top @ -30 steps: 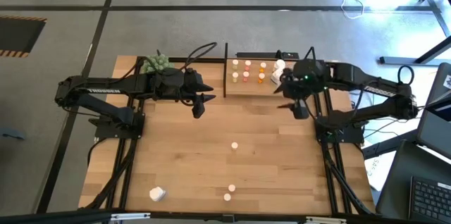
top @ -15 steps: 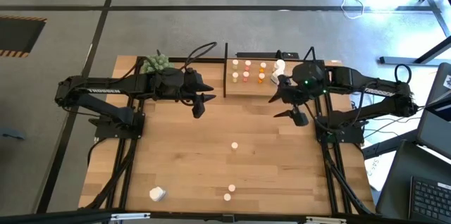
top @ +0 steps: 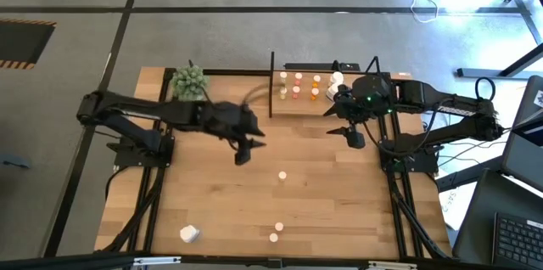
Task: Pick and place medicine bottles onto shelf by color
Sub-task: Put the yellow pill bottle on the shelf aligned with the other yellow pill bottles
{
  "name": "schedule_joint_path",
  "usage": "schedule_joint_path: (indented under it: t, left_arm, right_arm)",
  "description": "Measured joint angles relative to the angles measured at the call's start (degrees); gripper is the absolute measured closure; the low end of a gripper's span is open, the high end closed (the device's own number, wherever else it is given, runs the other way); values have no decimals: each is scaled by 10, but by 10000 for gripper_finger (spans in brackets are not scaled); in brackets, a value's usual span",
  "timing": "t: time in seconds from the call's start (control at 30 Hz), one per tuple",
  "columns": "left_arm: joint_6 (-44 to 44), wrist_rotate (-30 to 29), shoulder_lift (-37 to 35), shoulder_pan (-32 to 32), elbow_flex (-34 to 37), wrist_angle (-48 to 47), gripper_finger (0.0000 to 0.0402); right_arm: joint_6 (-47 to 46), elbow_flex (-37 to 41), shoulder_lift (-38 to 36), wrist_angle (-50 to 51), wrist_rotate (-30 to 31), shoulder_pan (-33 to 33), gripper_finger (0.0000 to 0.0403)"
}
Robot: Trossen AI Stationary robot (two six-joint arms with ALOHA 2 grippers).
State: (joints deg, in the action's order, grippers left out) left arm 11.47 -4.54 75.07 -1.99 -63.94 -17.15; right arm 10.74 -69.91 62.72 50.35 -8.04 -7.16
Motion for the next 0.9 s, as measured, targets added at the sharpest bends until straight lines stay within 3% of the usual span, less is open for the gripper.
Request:
schedule_joint_path:
  t: [0.27,0.53,0.9]
  left_arm:
    - [4,1,119,-51,0,11,260]
    - [-44,28,237,-81,0,114,260]
    - [-43,22,278,-83,0,167,260]
  right_arm:
    - [5,0,0,2,1,0,130]
    - [13,0,0,3,0,0,130]
    - [15,0,0,5,0,0,130]
